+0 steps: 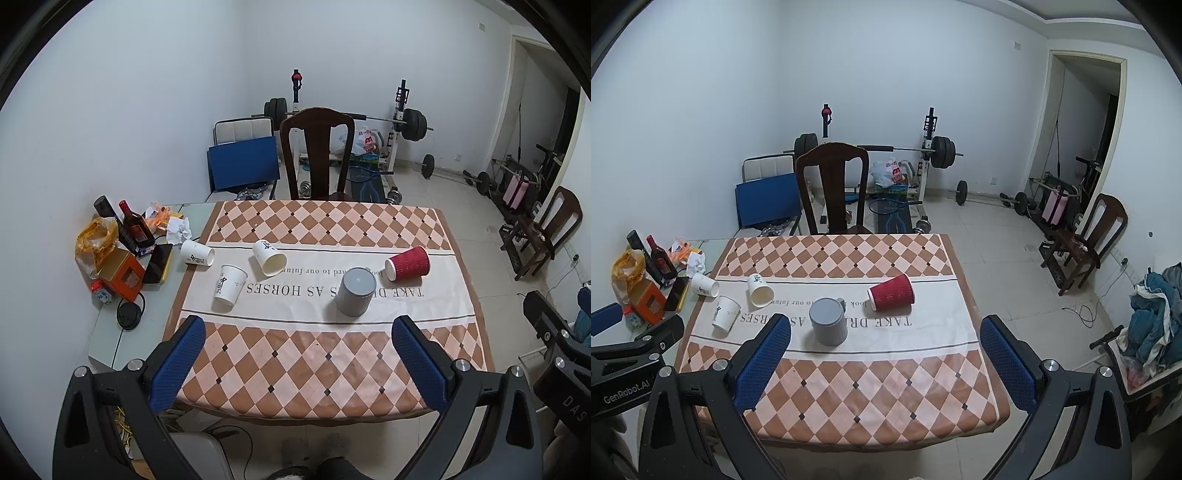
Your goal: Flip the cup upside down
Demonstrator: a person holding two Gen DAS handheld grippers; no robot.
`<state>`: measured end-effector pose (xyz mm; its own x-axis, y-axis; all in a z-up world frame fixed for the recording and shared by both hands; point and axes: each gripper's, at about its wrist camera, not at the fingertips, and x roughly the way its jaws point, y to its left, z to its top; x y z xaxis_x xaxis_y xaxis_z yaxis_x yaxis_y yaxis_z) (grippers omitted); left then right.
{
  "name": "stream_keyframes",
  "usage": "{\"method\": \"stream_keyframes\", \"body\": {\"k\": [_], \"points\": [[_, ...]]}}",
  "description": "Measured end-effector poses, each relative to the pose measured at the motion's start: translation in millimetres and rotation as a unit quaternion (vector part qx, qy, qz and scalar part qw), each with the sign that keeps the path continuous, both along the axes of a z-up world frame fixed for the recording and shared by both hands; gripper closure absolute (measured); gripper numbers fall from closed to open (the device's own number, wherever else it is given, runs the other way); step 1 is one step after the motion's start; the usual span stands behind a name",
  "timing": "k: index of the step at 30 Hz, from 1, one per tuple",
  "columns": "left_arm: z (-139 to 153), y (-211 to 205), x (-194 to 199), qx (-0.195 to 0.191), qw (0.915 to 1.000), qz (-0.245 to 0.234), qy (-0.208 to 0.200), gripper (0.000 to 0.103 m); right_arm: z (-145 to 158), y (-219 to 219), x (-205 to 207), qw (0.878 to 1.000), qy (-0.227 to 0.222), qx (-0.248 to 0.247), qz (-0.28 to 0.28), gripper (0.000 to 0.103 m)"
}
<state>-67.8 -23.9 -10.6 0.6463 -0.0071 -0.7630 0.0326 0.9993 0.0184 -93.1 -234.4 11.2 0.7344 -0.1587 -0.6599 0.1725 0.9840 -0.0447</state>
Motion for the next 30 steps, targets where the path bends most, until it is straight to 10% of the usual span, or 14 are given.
{"method": "stream_keyframes", "body": {"k": [30], "points": [[0,7,4,-0.008,0.9999,0.011,0.010,0.000,10,9,2,1.000,0.008,0.001,0.016,0.000]]}}
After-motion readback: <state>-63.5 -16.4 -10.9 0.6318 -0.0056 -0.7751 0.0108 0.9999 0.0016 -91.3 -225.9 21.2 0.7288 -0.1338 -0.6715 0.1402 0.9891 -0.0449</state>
